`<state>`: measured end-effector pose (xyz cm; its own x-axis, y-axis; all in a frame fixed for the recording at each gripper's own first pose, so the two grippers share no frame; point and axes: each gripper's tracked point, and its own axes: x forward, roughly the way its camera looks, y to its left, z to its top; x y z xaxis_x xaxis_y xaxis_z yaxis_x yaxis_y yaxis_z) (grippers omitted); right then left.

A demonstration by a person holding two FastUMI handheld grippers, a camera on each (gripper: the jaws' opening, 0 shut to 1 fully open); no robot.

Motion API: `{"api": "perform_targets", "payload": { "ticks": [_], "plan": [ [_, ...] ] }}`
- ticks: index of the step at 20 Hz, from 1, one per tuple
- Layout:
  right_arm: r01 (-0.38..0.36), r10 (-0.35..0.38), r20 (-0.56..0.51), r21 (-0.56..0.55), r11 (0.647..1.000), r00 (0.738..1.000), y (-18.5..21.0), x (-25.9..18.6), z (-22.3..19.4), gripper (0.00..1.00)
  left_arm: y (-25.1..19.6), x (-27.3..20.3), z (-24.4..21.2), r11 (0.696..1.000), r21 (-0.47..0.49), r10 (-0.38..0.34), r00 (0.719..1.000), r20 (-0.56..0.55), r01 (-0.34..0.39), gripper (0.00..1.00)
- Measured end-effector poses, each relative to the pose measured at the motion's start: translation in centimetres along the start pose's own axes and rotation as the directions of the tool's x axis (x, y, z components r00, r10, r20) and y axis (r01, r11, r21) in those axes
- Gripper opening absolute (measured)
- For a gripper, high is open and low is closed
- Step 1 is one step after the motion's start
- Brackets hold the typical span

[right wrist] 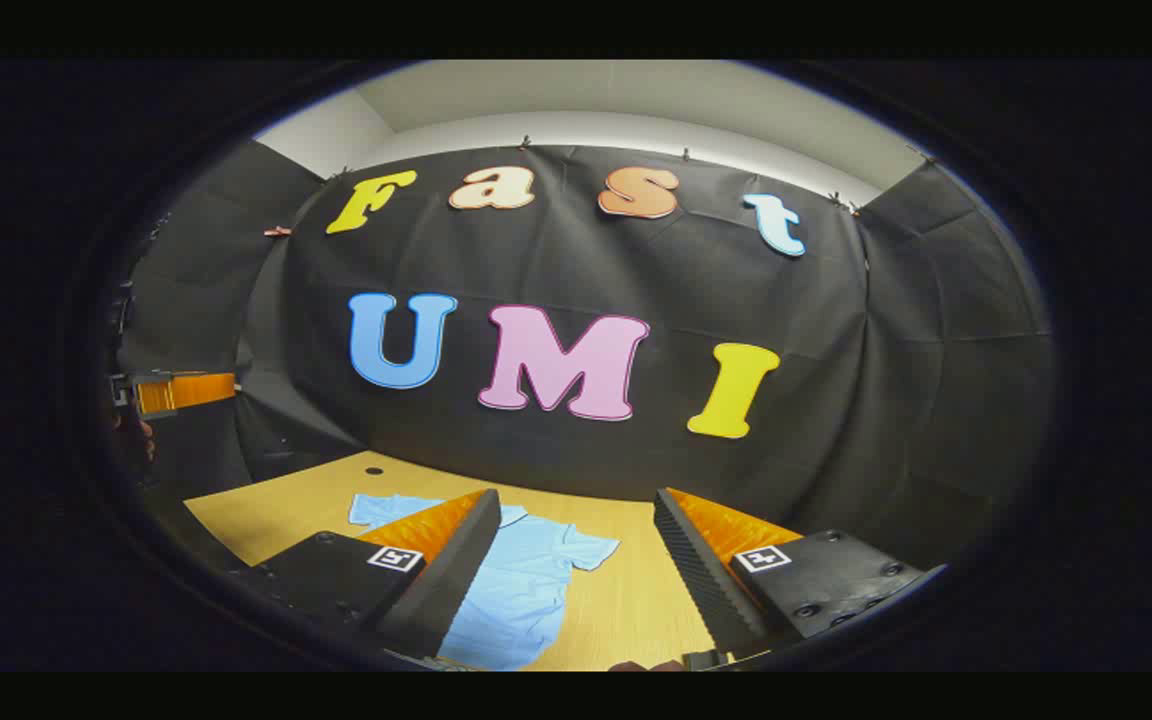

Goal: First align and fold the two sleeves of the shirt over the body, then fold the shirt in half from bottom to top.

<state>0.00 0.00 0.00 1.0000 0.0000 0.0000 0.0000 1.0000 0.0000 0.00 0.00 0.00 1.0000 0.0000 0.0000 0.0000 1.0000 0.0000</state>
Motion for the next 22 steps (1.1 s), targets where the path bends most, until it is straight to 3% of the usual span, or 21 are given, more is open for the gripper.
{"api": "perform_targets", "payload": {
  "ticks": [14, 22],
  "plan": [
    [0.021, -0.021, -0.005, 0.005, 1.000, 1.000, 1.3, 1.8, 1.0, 0.96, 2.0, -0.7, -0.4, 1.000, -0.008, -0.022, 1.000, -0.015, 0.022, 0.96],
    [-0.018, 0.018, -0.089, 0.002, 1.000, 0.996, -0.3, 9.5, -1.9, 0.97, 3.8, 0.6, -1.1, 1.000, 0.005, 0.024, 0.999, -0.037, -0.024, 0.96]
  ]
}}
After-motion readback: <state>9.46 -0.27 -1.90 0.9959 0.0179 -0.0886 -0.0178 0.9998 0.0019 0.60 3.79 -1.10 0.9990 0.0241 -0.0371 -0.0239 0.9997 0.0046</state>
